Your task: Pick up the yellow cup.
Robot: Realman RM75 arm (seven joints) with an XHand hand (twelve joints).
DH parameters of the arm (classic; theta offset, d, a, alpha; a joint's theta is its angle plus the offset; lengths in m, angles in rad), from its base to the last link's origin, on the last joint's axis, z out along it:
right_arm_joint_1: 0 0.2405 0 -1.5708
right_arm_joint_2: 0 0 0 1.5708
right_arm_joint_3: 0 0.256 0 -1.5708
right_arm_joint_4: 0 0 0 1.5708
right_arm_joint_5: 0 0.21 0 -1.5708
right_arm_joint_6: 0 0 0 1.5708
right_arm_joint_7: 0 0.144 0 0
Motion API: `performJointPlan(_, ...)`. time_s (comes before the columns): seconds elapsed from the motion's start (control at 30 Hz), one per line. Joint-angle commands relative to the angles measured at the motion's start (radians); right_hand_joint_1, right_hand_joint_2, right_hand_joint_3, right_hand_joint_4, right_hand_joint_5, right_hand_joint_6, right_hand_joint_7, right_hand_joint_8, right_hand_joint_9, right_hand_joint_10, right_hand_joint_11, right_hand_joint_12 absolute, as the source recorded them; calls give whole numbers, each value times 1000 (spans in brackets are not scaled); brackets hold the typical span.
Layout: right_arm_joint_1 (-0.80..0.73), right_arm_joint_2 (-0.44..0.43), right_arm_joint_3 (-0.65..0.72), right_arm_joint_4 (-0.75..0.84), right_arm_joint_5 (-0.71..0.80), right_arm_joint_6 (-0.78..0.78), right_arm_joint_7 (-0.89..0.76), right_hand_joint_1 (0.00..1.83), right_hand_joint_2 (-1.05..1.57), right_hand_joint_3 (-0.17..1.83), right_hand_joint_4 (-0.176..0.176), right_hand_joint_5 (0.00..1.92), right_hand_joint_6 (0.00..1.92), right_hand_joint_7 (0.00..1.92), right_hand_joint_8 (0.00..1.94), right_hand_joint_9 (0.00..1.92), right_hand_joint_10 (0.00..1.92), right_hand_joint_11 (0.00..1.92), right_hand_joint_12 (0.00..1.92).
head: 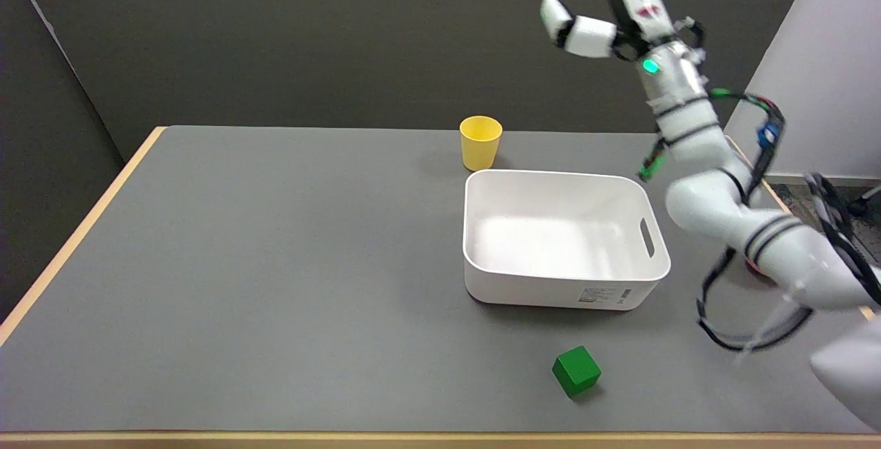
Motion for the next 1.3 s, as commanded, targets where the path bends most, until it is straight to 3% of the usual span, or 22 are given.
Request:
performJointPlan(0.03, 450, -111, -304, -88, -277, -577, -201, 609, 636, 911, 65, 195, 397, 252, 287, 182, 645, -1, 1116)
performJointPlan(0.37, 455, -111, -426, -108, -271, -691, -192, 448, 569, 980, 87, 75, 357, 132, 277, 107, 578, -1, 1023)
performJointPlan(0.57, 478, -126, -522, -163, -229, -753, -160, 415, 538, 971, 81, 60, 312, 83, 174, 46, 497, -1, 981)
performJointPlan(0.77, 464, -140, -552, -194, -173, -743, -157, 380, 517, 957, 81, 52, 264, 64, 130, 33, 456, -1, 968)
performJointPlan(1.3, 436, -278, -554, -444, -173, -653, -157, 370, 513, 958, 81, 55, 262, 69, 130, 32, 448, -1, 955)
